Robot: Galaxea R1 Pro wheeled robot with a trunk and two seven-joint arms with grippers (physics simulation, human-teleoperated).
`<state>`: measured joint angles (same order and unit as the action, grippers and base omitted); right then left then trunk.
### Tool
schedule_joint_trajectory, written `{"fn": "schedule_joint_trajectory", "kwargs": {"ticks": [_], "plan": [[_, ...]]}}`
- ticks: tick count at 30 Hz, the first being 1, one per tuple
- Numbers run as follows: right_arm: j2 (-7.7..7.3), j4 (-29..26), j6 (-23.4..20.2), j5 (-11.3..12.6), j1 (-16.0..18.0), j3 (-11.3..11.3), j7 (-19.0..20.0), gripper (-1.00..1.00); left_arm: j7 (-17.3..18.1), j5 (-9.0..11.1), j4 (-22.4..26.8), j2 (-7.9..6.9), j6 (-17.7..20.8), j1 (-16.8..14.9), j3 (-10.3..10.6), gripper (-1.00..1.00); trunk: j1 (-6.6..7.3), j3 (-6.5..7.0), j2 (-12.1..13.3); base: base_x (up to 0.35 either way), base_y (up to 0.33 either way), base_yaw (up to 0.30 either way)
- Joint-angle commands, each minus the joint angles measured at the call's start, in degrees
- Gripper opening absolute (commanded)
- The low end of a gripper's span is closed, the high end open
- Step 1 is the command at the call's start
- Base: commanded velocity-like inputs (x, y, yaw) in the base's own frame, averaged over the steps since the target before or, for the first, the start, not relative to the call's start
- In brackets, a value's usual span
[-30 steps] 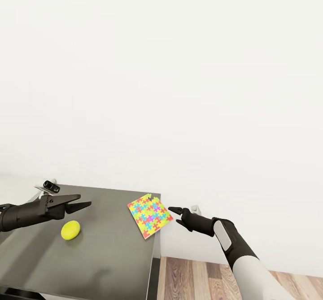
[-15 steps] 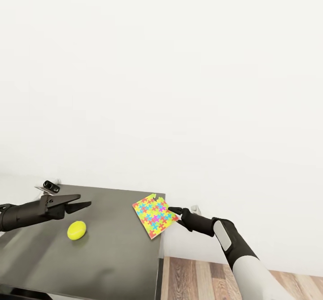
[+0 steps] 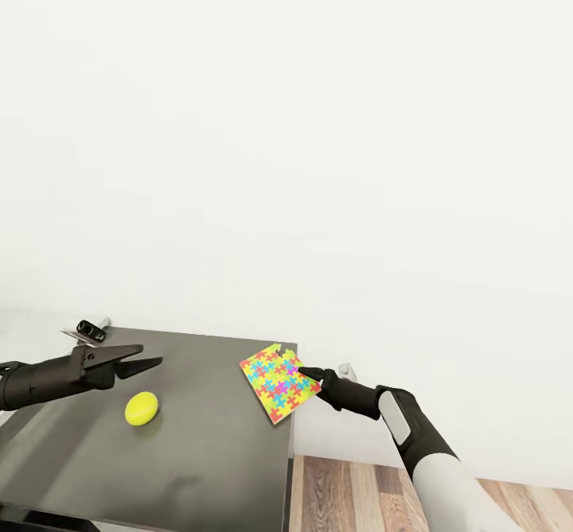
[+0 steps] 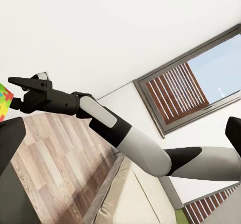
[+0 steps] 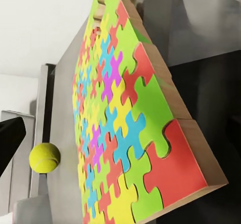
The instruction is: Put all the toys in the child's room - the three board games (two on the bed and one on the table), the two jigsaw puzzles on the table, and the tennis ball on the table - inside the toy box on the table in the child's room.
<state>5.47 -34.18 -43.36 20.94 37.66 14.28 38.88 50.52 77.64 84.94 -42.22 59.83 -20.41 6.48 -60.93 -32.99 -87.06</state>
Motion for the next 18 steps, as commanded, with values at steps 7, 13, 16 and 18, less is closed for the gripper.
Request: {"fn": "schedule_joint_trajectory", "kwargs": {"ticks": [7, 13, 16, 18], "plan": [[0.07, -0.01, -0.32, -0.11, 0.05, 0.31, 0.03, 1.00, 0.22, 0.05, -0.04, -0.05, 0.17, -0.07, 0.08, 1.00, 0.00, -0.06, -0.03, 0.000, 0.001, 0.000], [-0.15, -0.01, -0.39, -0.11, 0.05, 0.31, -0.12, -1.00, 0.27, 0.05, -0.04, -0.05, 0.17, -0.07, 0.07, 1.00, 0.00, -0.06, -0.03, 0.000, 0.000, 0.000], [-0.18, -0.01, -0.44, -0.05, 0.05, 0.31, -0.07, -1.00, 0.30, 0.07, -0.05, -0.08, 0.17, -0.07, 0.00, 1.00, 0.22, 0.12, 0.37, 0.000, 0.000, 0.000], [-0.19, -0.01, -0.47, -0.03, 0.05, 0.31, -0.05, -1.00, 0.39, 0.17, -0.07, -0.12, 0.17, -0.07, -0.18, 1.00, 0.66, 0.48, 1.17, 0.000, 0.000, 0.000]]}}
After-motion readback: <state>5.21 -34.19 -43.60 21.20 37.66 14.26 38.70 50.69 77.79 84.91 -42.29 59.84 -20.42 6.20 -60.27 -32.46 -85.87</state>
